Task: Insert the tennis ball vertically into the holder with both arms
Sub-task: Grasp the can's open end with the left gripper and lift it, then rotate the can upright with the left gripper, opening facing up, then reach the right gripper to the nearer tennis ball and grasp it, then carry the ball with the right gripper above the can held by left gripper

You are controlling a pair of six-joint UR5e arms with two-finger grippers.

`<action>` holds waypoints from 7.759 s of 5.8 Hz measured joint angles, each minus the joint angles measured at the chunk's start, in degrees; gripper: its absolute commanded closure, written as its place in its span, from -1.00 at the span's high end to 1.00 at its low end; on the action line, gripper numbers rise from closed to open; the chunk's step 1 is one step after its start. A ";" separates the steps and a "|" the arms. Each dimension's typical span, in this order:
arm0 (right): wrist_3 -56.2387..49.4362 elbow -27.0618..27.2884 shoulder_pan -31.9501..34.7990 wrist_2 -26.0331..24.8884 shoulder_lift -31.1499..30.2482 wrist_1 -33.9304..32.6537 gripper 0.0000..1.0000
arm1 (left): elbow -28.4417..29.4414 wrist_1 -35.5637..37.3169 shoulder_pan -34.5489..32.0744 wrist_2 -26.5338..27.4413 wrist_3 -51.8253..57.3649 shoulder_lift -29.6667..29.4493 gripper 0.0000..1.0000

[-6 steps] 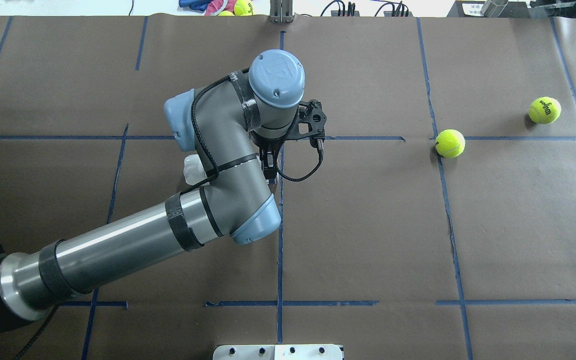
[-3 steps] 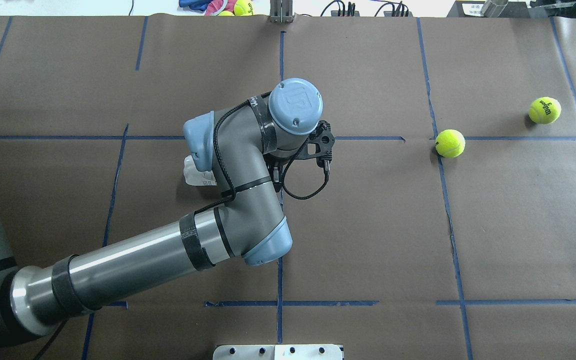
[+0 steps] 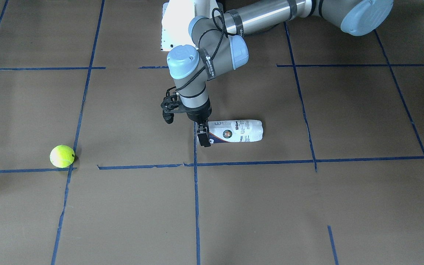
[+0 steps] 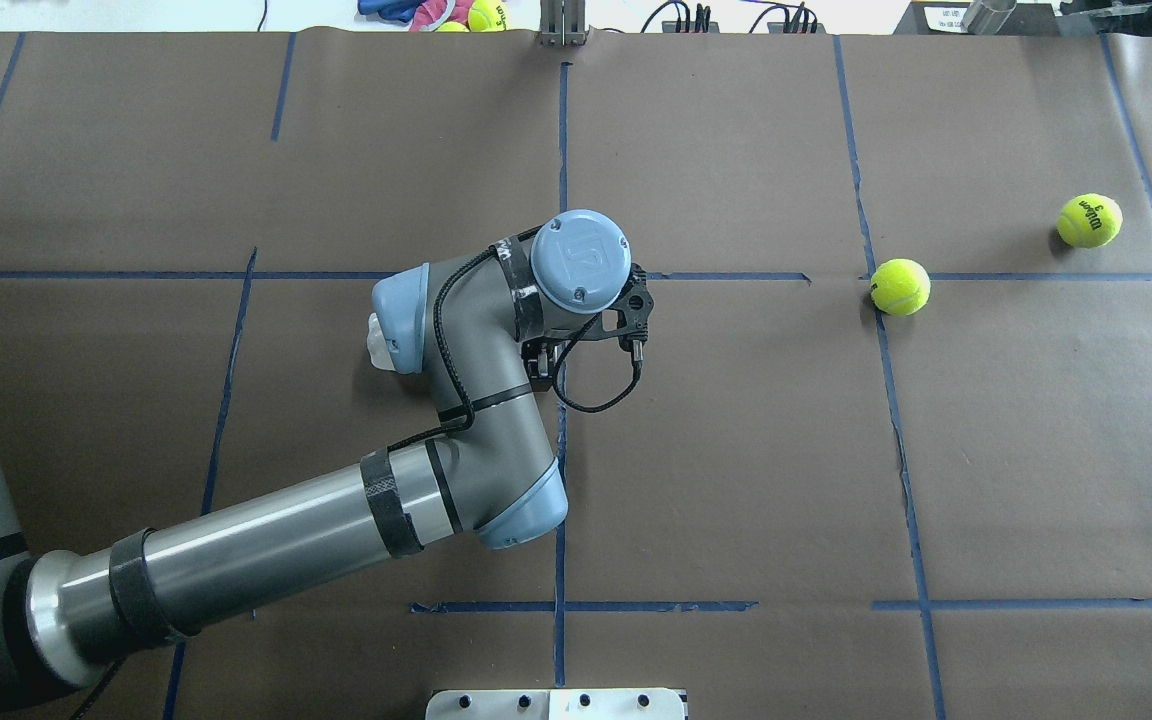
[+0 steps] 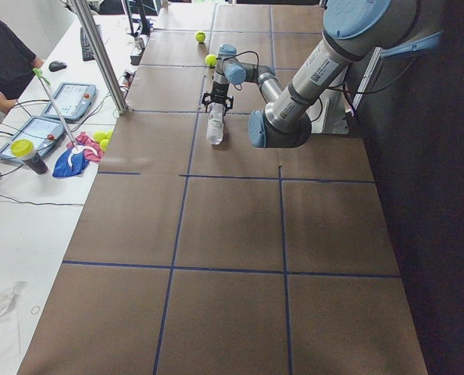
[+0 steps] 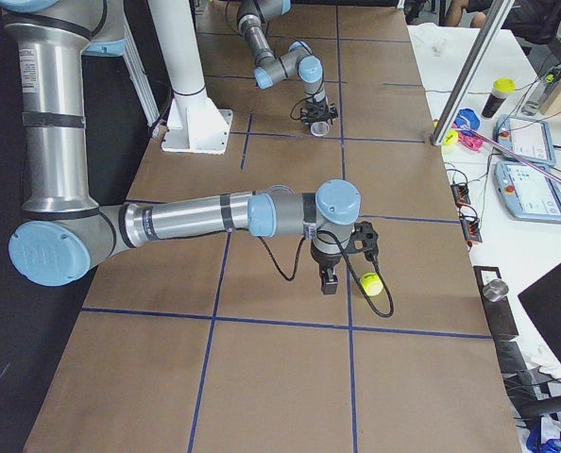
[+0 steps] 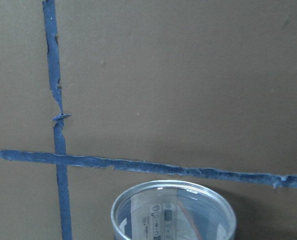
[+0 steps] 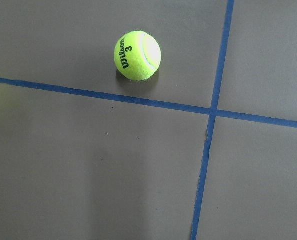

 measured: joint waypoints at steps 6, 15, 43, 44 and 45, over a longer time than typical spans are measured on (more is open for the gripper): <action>0.08 0.08 0.00 0.09 0.17 -0.04 1.00 | -4.67 -1.31 -0.75 0.30 -1.30 1.15 0.43; 7.08 -0.51 -9.45 -0.12 3.15 14.13 0.99 | -7.65 -85.95 9.40 32.32 -40.64 18.84 0.44; 55.21 11.17 -41.36 -21.27 35.58 9.73 -0.93 | -3.56 -92.57 13.03 36.60 -40.67 18.66 0.61; 60.24 11.76 -44.97 -22.79 38.66 9.59 -0.92 | -3.57 -92.57 13.03 36.60 -40.66 18.63 0.61; 62.61 11.73 -48.47 -25.47 40.39 9.46 -0.91 | -3.57 -92.57 13.02 36.60 -40.61 18.62 0.62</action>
